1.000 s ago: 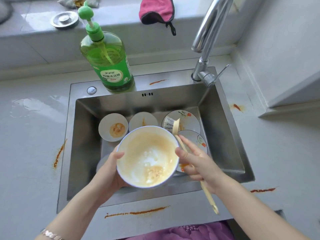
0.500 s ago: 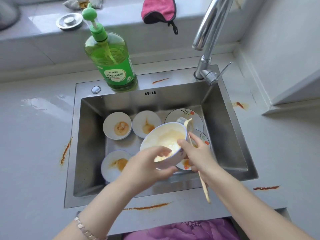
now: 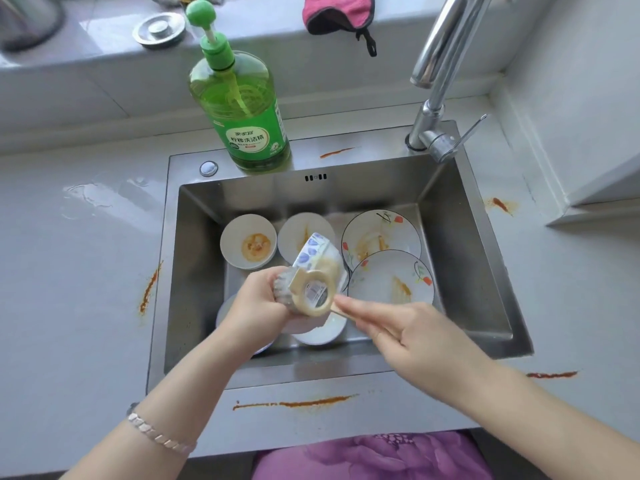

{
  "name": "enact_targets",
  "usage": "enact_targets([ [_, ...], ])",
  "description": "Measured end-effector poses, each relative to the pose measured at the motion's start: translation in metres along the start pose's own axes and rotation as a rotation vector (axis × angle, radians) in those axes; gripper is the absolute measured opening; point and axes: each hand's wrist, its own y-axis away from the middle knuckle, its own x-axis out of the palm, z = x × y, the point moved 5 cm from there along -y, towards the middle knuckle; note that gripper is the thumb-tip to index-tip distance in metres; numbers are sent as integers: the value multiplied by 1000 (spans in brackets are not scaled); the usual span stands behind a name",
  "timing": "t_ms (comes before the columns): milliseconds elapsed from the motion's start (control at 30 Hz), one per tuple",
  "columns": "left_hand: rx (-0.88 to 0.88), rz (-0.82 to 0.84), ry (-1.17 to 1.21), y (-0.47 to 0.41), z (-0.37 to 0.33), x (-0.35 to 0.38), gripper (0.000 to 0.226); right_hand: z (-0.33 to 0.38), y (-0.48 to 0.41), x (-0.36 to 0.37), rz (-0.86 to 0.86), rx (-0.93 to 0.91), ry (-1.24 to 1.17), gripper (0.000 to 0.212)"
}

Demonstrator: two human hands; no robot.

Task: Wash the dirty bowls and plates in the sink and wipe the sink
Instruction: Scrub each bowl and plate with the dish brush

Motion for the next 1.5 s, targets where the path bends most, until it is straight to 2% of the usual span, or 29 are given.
enact_targets([
  [67, 4, 27, -52, 1, 2, -5, 23, -7, -10, -11, -40, 24, -14, 34],
  [133, -22, 45, -57, 3, 7, -10, 26, -26, -27, -27, -143, 134, -24, 34],
  [200, -24, 58, -64, 6, 7, -11, 30, -33, -31, -29, -158, 182, -32, 36],
  [333, -27, 20, -88, 11, 8, -21, 29, -11, -6, -8, -30, 44, -40, 38],
  [467, -34, 26, -45, 13, 8, -23, 28, -36, -21, -17, -102, 149, -50, 35],
  [600, -31, 0, -42, 12, 7, -27, 28, -5, -9, -7, -41, -8, -15, 37],
  [733, -30, 8, -13, 12, 4, -28, 27, -26, -25, -19, -106, 139, -36, 35],
  [900, 1, -8, -29, 9, 2, -28, 28, 18, -10, -3, -14, -67, -52, 37],
  [1033, 1, -1, -24, 8, 1, -30, 26, -12, -32, -24, -144, 68, -38, 36],
  [1167, 13, -12, -29, 6, 1, -35, 30, 15, -15, -10, -50, -66, 30, 37],
  [1300, 10, -12, 9, 4, 1, -38, 26, -6, -31, -24, -121, 52, -10, 37],
  [1433, 23, 30, -31, 4, -1, -39, 27, 17, -28, -17, -42, -41, 27, 35],
  [1500, 23, 60, -7, 7, -3, -40, 27, 13, -37, -25, -37, 41, -78, 32],
])
